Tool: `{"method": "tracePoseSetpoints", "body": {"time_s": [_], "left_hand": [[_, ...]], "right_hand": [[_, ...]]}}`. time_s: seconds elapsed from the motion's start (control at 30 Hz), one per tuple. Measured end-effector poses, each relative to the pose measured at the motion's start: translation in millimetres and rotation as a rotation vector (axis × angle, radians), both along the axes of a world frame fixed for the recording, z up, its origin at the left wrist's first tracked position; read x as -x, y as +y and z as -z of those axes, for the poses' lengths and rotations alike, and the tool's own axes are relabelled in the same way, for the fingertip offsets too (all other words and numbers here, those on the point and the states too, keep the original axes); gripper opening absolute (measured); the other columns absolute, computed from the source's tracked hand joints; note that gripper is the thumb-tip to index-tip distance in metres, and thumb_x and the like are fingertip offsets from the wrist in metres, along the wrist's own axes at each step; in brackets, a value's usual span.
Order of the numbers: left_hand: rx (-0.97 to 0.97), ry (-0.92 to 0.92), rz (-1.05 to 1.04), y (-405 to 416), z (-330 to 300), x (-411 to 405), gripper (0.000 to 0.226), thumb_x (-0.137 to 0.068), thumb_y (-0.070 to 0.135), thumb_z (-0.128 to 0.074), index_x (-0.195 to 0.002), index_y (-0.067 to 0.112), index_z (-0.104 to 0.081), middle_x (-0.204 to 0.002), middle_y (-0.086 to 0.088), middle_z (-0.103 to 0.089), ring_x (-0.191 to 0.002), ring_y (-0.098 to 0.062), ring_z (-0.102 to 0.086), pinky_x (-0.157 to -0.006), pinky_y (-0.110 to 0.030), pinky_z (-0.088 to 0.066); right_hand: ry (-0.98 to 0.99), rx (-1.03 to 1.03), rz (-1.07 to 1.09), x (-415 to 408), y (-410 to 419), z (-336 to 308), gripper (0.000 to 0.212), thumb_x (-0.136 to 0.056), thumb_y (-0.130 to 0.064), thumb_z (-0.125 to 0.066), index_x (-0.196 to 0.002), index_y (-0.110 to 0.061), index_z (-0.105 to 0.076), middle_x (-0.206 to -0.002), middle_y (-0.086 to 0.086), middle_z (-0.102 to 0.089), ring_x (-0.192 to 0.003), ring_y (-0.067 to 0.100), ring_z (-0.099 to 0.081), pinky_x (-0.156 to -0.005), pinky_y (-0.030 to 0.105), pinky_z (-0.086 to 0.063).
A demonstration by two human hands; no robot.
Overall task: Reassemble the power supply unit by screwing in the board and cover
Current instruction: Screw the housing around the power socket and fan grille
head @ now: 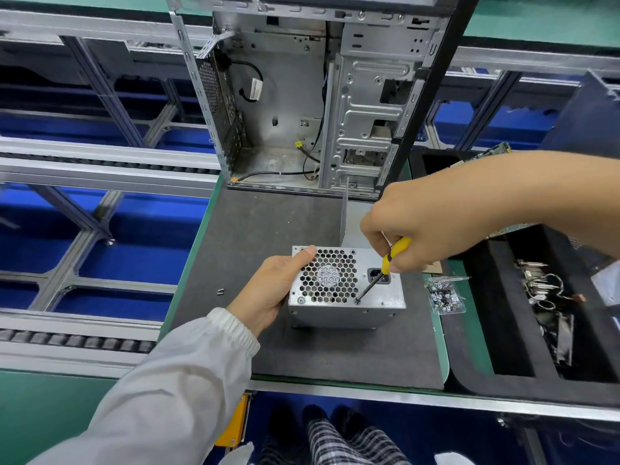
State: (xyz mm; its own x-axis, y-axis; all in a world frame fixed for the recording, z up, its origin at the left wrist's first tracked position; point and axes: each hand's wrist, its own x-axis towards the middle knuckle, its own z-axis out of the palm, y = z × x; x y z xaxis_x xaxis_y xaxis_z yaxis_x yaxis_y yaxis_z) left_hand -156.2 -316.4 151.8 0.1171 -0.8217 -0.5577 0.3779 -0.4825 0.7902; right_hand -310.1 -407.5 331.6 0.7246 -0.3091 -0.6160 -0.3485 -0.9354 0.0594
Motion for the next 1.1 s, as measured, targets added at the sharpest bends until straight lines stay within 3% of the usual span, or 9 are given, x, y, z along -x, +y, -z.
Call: {"method": "tracePoseSetpoints", "body": {"time_s": [0.23,0.4,0.53,0.6,0.7,0.83,0.93,1.0,1.1], "left_hand": [[0.001,-0.011,0.006,0,1,-1,0.034,-0.094,0.036,-0.062,-0.096,0.005,-0.075,-0.094,-0.013,-0.076,-0.084,-0.023,-0.075,-0.067,-0.027,-0.06],[0.023,0.002,0.005,0,4,-1,0.034,-0.094,0.036,-0.062,-0.094,0.005,-0.075,-0.092,-0.013,-0.076,-0.083,-0.023,-0.075,-0.066,-0.025,-0.059],[0.031,-0.022,0.032,-1,6,-3,0.035,-0.094,0.039,-0.062,-0.095,0.007,-0.075,-0.094,-0.01,-0.076,-0.088,-0.022,-0.074,-0.075,-0.029,-0.059],[0.032,-0.023,0.037,-1,7,-3,0.034,-0.094,0.039,-0.062,-0.095,0.007,-0.075,-0.094,-0.01,-0.076,-0.088,-0.023,-0.074,-0.077,-0.03,-0.059],[0.031,-0.014,0.035,-1,6,-3,0.034,-0.094,0.038,-0.062,-0.094,0.006,-0.075,-0.093,-0.011,-0.076,-0.087,-0.023,-0.074,-0.075,-0.029,-0.061],[0.032,-0.031,0.032,-1,6,-2,0.035,-0.094,0.038,-0.062,-0.092,0.006,-0.075,-0.093,-0.011,-0.076,-0.087,-0.024,-0.074,-0.079,-0.031,-0.06],[0.027,-0.035,0.019,-1,5,-1,0.035,-0.094,0.037,-0.062,-0.092,0.004,-0.074,-0.092,-0.012,-0.076,-0.088,-0.025,-0.074,-0.081,-0.032,-0.059],[0.026,-0.035,0.015,-2,4,-1,0.035,-0.095,0.036,-0.062,-0.092,0.003,-0.074,-0.092,-0.012,-0.076,-0.087,-0.025,-0.074,-0.08,-0.032,-0.06],[0.028,-0.034,0.023,-2,3,-2,0.036,-0.095,0.036,-0.062,-0.096,0.002,-0.073,-0.092,-0.011,-0.076,-0.087,-0.024,-0.074,-0.074,-0.028,-0.06]], "right_hand": [[-0.044,0.111,0.055,-5,9,7,0.016,-0.08,-0.034,-0.061,-0.087,-0.025,-0.071,-0.073,-0.009,-0.069,-0.045,-0.003,-0.045,-0.044,0.002,-0.035],[-0.015,0.102,0.081,-7,18,-6,0.021,-0.087,-0.035,-0.059,-0.085,-0.016,-0.07,-0.079,-0.002,-0.067,-0.068,0.01,-0.057,-0.052,0.018,-0.042],[-0.017,0.28,0.053,-8,26,-8,0.04,-0.096,-0.044,-0.047,-0.068,-0.016,-0.054,-0.066,-0.002,-0.052,-0.053,0.012,-0.041,-0.046,0.023,-0.03],[-0.021,0.278,0.025,-8,26,-6,0.037,-0.095,-0.049,-0.045,-0.081,-0.017,-0.057,-0.072,-0.003,-0.053,-0.056,0.013,-0.041,-0.046,0.025,-0.03],[0.069,0.16,0.029,-9,25,-8,0.033,-0.084,-0.05,-0.062,-0.097,-0.024,-0.046,-0.087,-0.005,-0.052,-0.066,0.008,-0.041,-0.05,0.023,-0.03],[0.043,0.235,-0.075,-11,28,-12,0.016,-0.086,-0.032,-0.061,-0.081,-0.019,-0.052,-0.083,0.004,-0.057,-0.059,0.016,-0.042,-0.047,0.026,-0.029],[0.05,0.434,-0.17,-18,36,-9,0.047,-0.098,-0.046,-0.039,-0.063,-0.017,-0.029,-0.063,0.001,-0.036,-0.049,0.015,-0.03,-0.048,0.026,-0.028],[0.062,0.454,-0.197,-20,38,-4,0.047,-0.099,-0.048,-0.034,-0.069,-0.012,-0.03,-0.062,0.0,-0.032,-0.05,0.014,-0.029,-0.048,0.026,-0.03],[0.169,0.326,-0.122,-18,35,-7,0.041,-0.09,-0.052,-0.053,-0.09,-0.019,-0.028,-0.073,-0.003,-0.034,-0.055,0.009,-0.029,-0.045,0.026,-0.023]]}}
